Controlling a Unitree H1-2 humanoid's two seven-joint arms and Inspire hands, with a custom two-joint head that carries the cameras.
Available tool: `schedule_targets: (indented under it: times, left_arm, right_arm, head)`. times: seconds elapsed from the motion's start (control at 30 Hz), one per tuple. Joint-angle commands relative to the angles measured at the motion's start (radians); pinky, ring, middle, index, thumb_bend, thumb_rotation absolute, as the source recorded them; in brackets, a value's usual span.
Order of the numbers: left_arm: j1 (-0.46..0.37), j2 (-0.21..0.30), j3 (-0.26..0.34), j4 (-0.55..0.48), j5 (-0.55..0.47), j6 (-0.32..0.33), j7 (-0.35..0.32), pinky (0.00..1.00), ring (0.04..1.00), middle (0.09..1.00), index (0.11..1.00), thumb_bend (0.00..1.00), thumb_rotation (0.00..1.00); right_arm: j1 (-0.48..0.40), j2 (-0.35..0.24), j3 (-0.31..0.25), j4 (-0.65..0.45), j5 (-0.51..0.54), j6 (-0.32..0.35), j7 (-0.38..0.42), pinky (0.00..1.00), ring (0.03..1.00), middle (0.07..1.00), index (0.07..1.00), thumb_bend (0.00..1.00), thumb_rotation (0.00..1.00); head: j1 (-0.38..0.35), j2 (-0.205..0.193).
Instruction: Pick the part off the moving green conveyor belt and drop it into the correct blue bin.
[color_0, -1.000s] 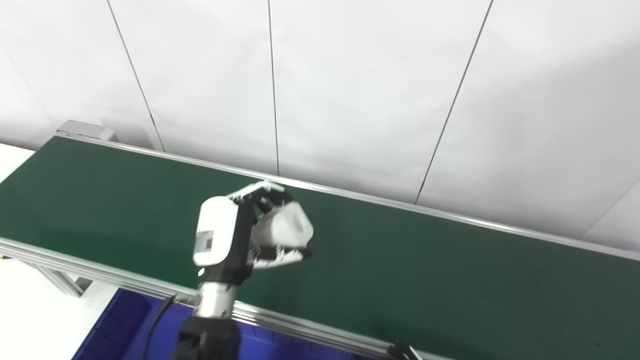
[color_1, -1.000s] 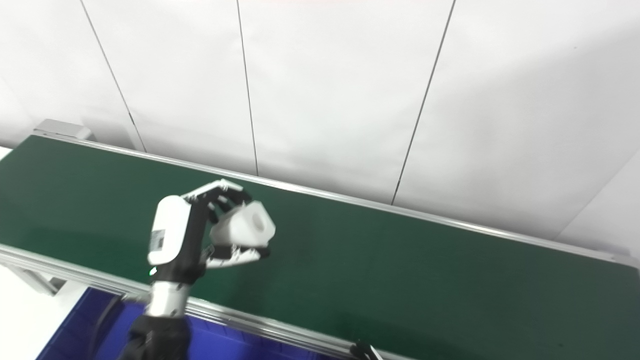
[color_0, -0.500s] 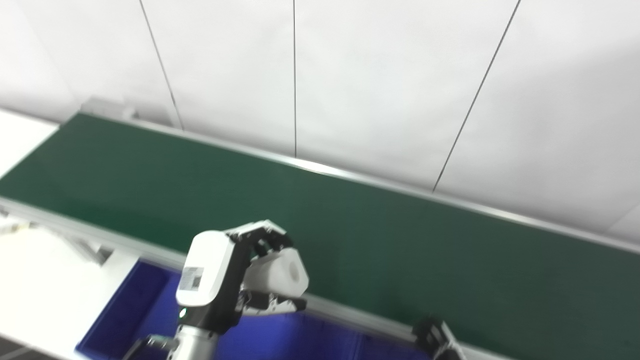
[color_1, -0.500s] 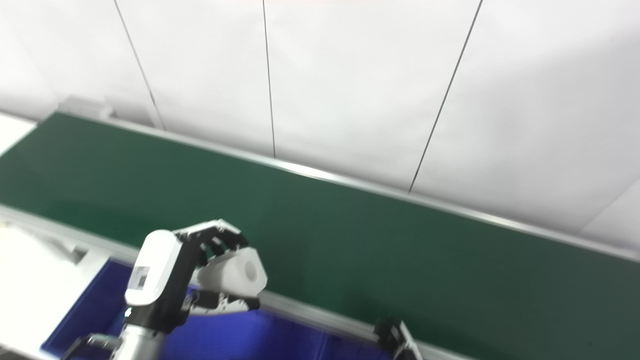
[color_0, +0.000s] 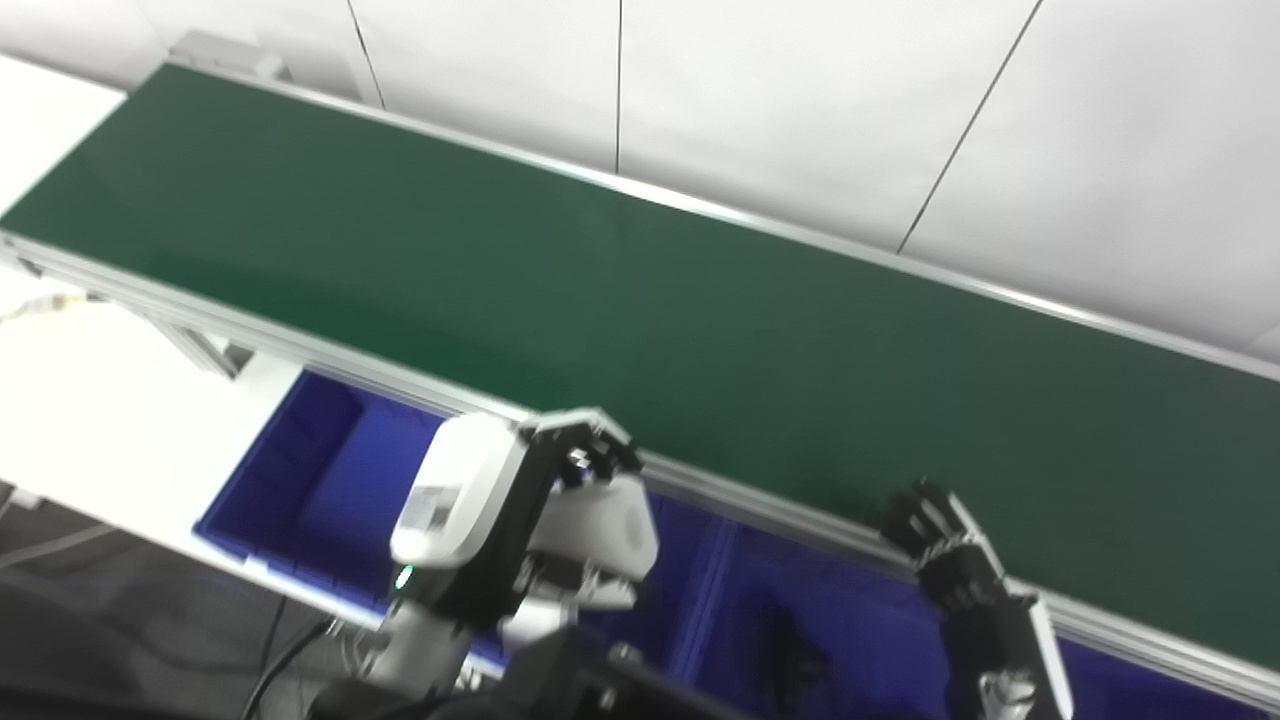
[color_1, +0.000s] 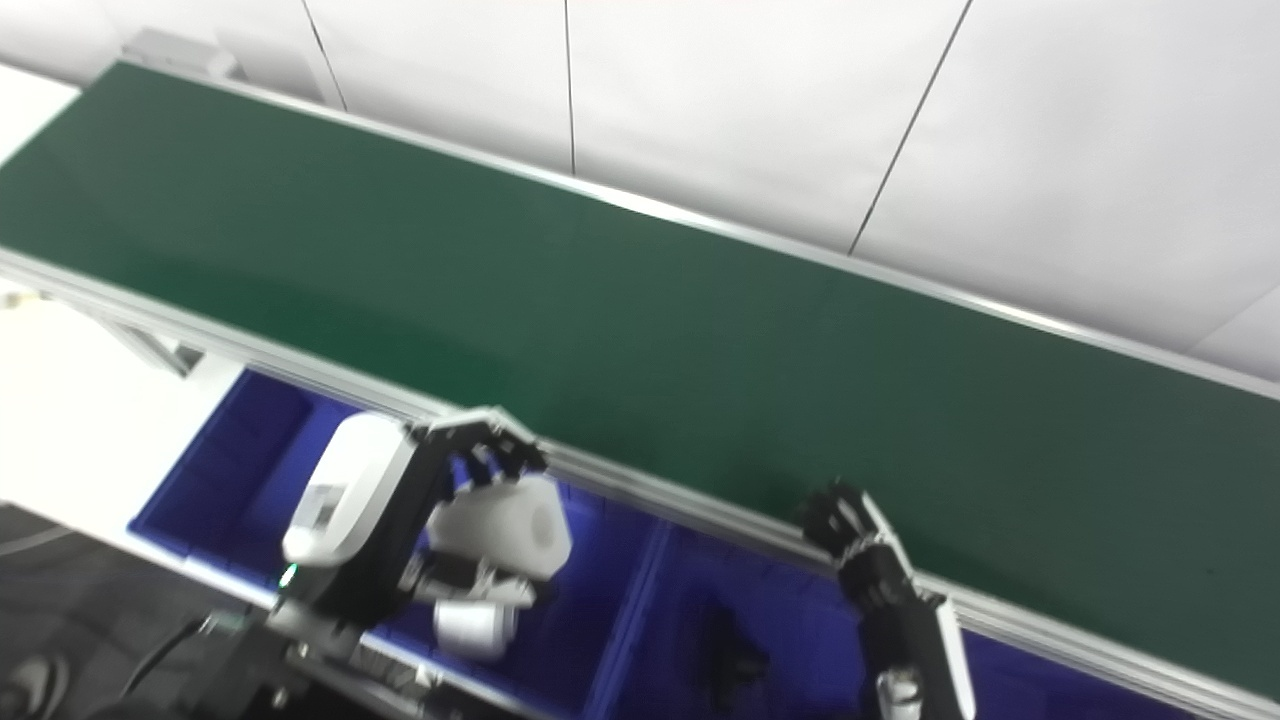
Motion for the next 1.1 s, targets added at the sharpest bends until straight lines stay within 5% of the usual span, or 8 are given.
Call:
schedule_targets:
  times: [0.0,0.17,0.57,0.7,0.73,0.77,0.83,1.07]
  left_arm:
    - [-0.015,0.003,-0.016,0.02,0.022,-0.043,0.007,0.32,0.398,0.452,0.521,0.52,0.0]
    - [-0.053,0.018,-0.023,0.095,0.041,-0.064,0.027,0.35,0.417,0.468,0.51,0.52,0.0]
    - [-0.114,0.048,-0.036,0.2,0.127,-0.055,0.067,0.33,0.376,0.438,0.532,0.51,0.0]
    - [-0.111,0.058,-0.043,0.196,0.192,-0.053,0.076,0.41,0.484,0.486,0.498,0.52,0.0]
    - [-0.107,0.059,-0.044,0.192,0.214,-0.049,0.072,0.45,0.54,0.574,0.496,0.52,0.04]
    - [-0.104,0.058,-0.045,0.189,0.227,-0.045,0.069,0.49,0.578,0.624,0.556,0.72,0.12]
    - [-0.098,0.058,-0.046,0.183,0.24,-0.04,0.063,0.55,0.629,0.688,0.621,0.88,0.22]
    - [-0.077,0.055,-0.049,0.142,0.217,-0.037,0.027,0.58,0.66,0.718,0.66,0.93,0.39]
  right_arm:
    - [-0.018,0.003,-0.002,-0.052,0.018,0.032,-0.003,0.83,0.837,0.856,0.896,0.89,0.95]
    - [-0.034,0.001,0.002,-0.098,0.012,0.078,-0.004,0.83,0.849,0.876,0.905,0.89,0.98]
    - [-0.033,0.005,0.005,-0.123,0.011,0.1,-0.006,0.83,0.843,0.872,0.906,0.9,0.98]
    - [-0.03,0.005,0.004,-0.121,0.016,0.097,-0.008,0.83,0.841,0.869,0.902,0.9,0.98]
    - [-0.029,0.005,0.004,-0.121,0.018,0.097,-0.007,0.83,0.843,0.87,0.904,0.9,0.97]
    - [-0.029,0.004,0.005,-0.119,0.02,0.097,-0.006,0.83,0.843,0.871,0.905,0.9,0.97]
    - [-0.029,0.004,0.006,-0.118,0.022,0.098,-0.004,0.83,0.846,0.874,0.907,0.9,0.97]
    - [-0.022,0.008,0.01,-0.121,0.011,0.097,-0.009,0.82,0.843,0.873,0.904,0.9,0.97]
  head:
    - [0.006,0.024]
    - [0.013,0.059]
    - [0.008,0.062]
    - [0.006,0.059]
    - [0.006,0.059]
    - [0.001,0.057]
    - [0.0,0.054]
    - [-0.024,0.047]
